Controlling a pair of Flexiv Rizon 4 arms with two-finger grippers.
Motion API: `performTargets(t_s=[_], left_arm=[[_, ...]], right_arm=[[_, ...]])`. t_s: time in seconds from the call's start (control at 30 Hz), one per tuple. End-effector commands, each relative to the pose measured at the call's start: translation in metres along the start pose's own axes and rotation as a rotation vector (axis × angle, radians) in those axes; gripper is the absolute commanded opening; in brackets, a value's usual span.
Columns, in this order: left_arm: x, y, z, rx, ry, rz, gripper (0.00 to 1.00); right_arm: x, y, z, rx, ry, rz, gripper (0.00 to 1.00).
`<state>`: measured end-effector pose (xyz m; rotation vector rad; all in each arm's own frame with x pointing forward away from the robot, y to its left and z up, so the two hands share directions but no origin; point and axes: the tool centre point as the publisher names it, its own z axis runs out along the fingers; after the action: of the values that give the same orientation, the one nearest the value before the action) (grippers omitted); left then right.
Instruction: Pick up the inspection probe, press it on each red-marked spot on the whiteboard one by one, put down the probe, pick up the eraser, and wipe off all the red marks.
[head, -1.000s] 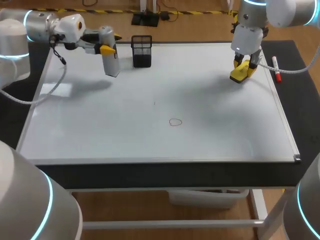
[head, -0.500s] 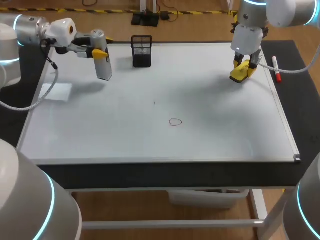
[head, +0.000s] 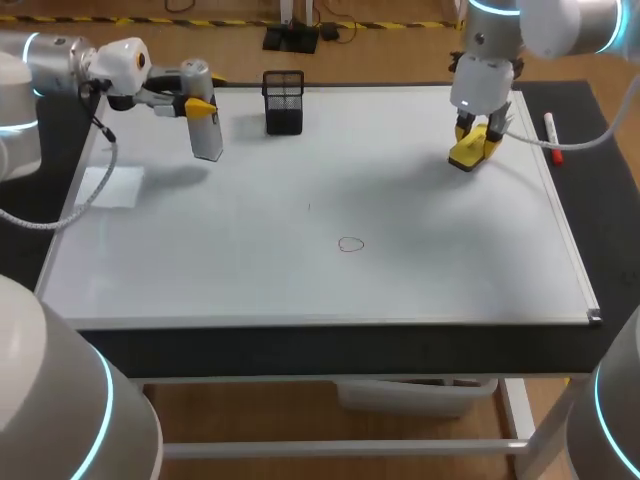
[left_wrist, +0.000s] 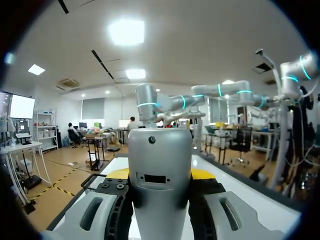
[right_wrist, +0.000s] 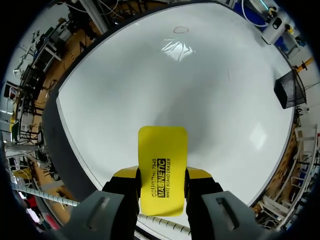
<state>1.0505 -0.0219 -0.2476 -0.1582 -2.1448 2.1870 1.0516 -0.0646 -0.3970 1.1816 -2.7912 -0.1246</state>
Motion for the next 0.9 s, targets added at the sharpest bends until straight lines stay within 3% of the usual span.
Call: performTargets(t_s=[0.03,0.27,0.9], left_arm=[[0.006,-0.005,0.002,-0.008,-0.203,0.002,0.0],[0.006,-0.005,0.002,-0.008,-0.203,0.002,0.0],[0.006,-0.005,0.002,-0.008,-0.203,0.002,0.0]], right_arm=[[0.001,0.016,0.003,0.015,-0.008,-0.02,0.0],[-0.003,0.058,-0.001,0.027,-0.034,-0.118,0.0],[-0.022,0.164,0.005,0.048,0.021,-0.324,0.0]])
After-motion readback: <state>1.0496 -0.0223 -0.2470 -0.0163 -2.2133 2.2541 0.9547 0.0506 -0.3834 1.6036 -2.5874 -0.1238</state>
